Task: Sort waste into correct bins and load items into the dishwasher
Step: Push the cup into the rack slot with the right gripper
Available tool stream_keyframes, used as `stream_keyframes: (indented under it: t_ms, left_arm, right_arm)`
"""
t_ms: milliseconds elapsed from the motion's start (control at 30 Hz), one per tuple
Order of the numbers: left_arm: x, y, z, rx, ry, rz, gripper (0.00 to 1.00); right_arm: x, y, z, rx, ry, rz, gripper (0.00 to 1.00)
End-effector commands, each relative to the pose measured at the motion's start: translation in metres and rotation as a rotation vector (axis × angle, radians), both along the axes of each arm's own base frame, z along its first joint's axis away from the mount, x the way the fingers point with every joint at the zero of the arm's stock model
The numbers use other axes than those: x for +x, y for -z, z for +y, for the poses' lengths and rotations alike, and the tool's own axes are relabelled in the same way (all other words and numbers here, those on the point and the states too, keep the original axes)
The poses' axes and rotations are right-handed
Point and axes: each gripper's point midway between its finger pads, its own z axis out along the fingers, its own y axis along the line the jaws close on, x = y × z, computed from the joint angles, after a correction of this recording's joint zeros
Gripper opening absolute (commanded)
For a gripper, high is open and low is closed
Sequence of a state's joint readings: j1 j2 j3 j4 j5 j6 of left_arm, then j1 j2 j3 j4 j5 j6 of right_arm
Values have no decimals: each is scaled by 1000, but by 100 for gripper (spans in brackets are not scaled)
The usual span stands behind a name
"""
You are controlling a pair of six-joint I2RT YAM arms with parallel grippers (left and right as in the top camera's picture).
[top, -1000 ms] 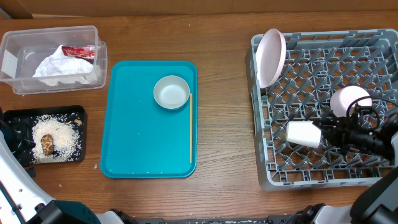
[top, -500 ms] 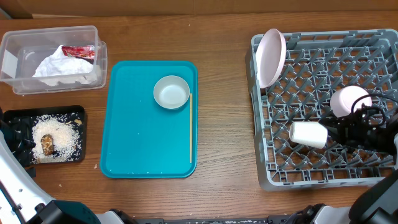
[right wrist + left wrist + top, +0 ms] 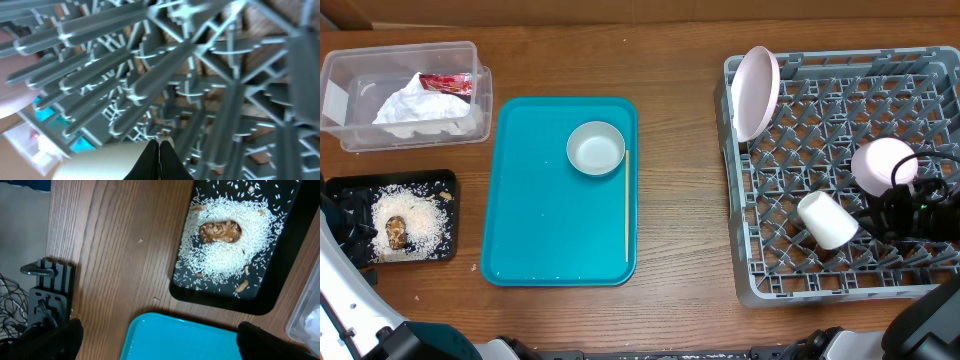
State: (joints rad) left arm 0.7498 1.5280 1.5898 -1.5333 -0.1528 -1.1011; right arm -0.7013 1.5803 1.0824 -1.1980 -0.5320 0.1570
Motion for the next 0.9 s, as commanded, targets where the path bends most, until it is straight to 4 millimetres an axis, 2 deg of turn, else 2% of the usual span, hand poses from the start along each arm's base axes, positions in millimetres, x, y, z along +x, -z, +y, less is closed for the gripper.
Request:
stream_keyframes:
  t_ms: [0, 167, 333, 433, 567, 667, 700, 767, 867]
  left_arm:
    - [-2, 2, 0, -3, -20, 6, 100]
    - [-2, 2, 0, -3, -21, 6, 100]
    - [-2, 2, 0, -3, -21, 6, 100]
    - [-2, 2, 0, -3, -20, 6, 100]
    - [-2, 2, 0, -3, -21, 6, 100]
    - [-2, 2, 0, -3, -20, 6, 99]
    - [-2, 2, 0, -3, -20, 6, 100]
    - [-2, 2, 0, -3, -20, 6, 100]
    - [-2, 2, 0, -3, -20, 6, 100]
  right_arm:
    - [2, -4, -14, -57, 25, 28, 6]
    - [9, -24, -20, -75, 46, 8, 6]
    - [10, -63, -30, -164, 72, -32, 6]
    - [11, -86, -24, -207, 53, -90, 7]
    - [10, -105, 3, -242, -40, -154, 9]
    - [14, -108, 35, -231, -152, -170, 8]
    - [17, -107, 51, -228, -215, -174, 4]
    - [19, -99, 69, -248, -297, -164, 4]
    - [15, -82, 75, -331, -299, -76, 4]
